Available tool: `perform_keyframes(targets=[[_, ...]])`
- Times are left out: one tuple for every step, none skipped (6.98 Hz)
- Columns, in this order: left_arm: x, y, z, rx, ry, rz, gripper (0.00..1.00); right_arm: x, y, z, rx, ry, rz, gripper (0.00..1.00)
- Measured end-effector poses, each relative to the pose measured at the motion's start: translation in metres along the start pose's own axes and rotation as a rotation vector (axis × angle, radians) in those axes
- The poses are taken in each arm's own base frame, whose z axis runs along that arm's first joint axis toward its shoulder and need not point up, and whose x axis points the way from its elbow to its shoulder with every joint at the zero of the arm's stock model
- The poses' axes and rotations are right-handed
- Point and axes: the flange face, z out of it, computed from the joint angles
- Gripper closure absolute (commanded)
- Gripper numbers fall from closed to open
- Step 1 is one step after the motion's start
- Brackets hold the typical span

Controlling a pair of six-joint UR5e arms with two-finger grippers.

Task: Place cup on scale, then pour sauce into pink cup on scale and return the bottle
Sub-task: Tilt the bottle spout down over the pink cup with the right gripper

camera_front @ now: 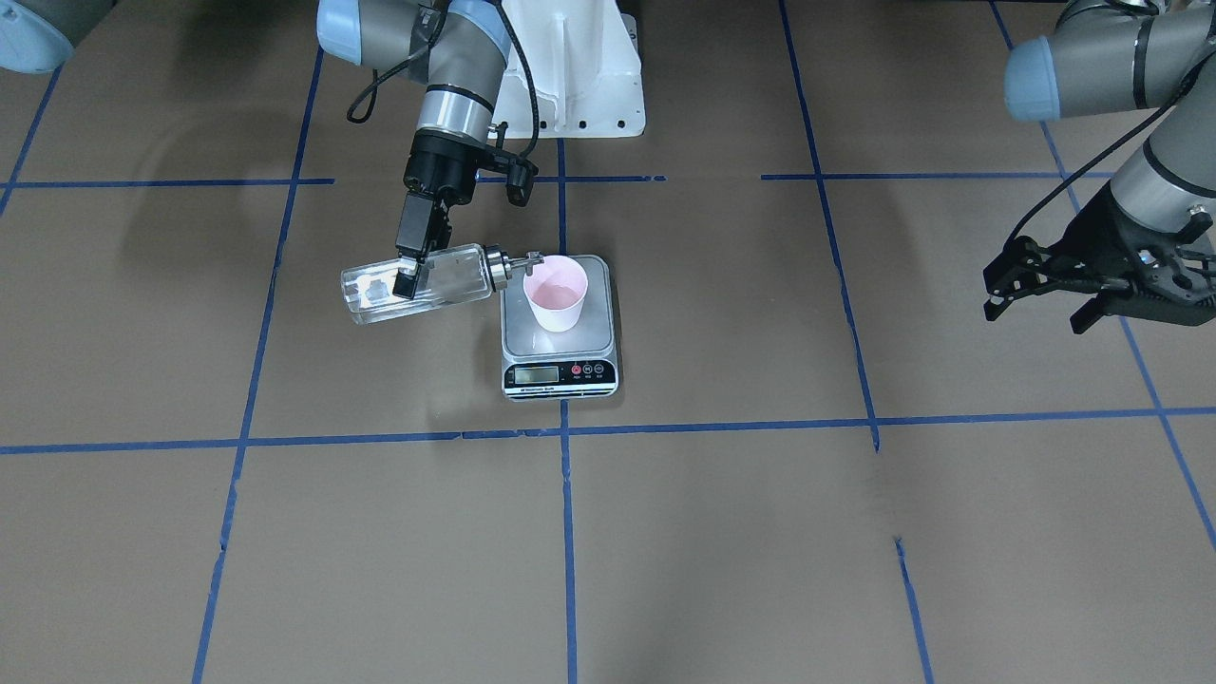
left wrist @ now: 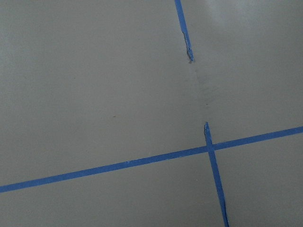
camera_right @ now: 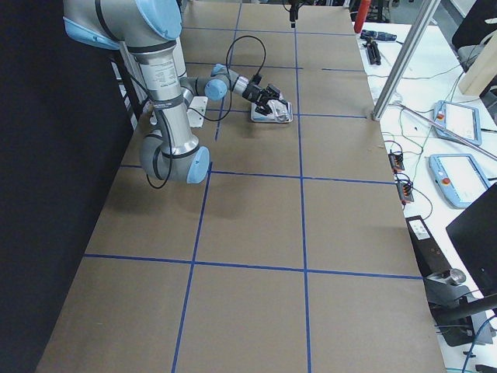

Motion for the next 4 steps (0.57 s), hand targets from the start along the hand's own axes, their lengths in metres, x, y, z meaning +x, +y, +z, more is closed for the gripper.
perform_keyframes(targets=[[0.0002,0.0000,-0.0002,0.000,0.000,0.000,0.00,0.0005,0.0005,0.0008,-0.010,0.015,-0.038,1.00],[0.0002,0.0001,-0.0003,0.000,0.000,-0.001,0.00,0.0004,0.0009,0.0016,-0.026,0.026,-0.078,1.00],[0.0003,0.0001,-0.0004,0.001,0.000,-0.001,0.00,0.0012,0.0006,0.0018,-0.037,0.038,-0.116,1.00],[0.0007,0.0001,-0.0008,0.002,0.001,0.000,0.00,0.0030,0.0004,0.0021,-0.044,0.054,-0.157,1.00]])
